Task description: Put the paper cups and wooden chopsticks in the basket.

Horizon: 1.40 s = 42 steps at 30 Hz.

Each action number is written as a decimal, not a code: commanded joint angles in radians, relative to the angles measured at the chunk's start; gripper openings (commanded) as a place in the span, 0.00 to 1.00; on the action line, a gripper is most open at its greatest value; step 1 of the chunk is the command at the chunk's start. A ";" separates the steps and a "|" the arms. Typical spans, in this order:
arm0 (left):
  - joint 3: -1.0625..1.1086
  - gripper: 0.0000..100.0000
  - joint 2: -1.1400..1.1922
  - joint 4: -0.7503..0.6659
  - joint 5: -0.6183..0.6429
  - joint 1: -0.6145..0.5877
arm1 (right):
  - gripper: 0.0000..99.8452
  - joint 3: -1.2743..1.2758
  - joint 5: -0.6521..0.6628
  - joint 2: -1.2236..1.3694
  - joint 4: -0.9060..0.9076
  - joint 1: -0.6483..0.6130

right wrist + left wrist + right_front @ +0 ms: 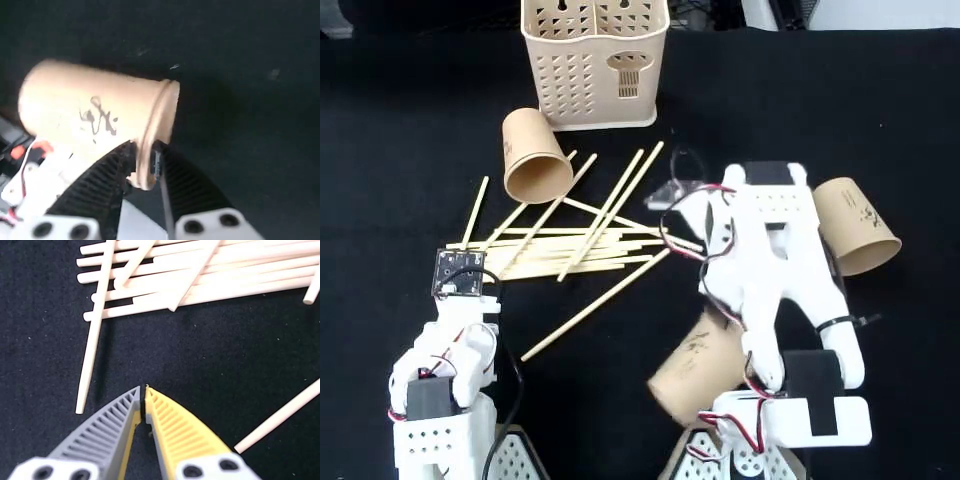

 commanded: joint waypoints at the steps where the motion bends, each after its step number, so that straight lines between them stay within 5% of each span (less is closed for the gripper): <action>1: 0.015 0.03 -0.006 0.003 0.006 0.007 | 0.01 -0.136 -0.058 -0.036 -0.014 0.011; 12: 0.015 0.03 -0.006 0.003 0.006 0.007 | 0.02 -0.133 -0.072 -0.022 -0.078 0.011; 17: 0.015 0.03 -0.006 0.003 0.006 0.007 | 0.14 -0.079 -0.077 -0.030 -0.098 0.011; 22: 0.015 0.03 -0.006 0.003 0.006 0.005 | 0.10 -0.079 -0.071 -0.022 -0.091 0.011; 32: 0.015 0.03 -0.006 0.003 0.006 0.005 | 0.18 -0.064 0.048 -0.018 -0.041 0.100; 38: 0.015 0.03 -0.006 0.003 0.006 0.005 | 0.15 -0.036 0.121 0.058 -0.041 0.097; 42: 0.015 0.03 -0.006 0.003 0.006 0.005 | 0.01 -0.076 0.150 0.073 -0.049 0.120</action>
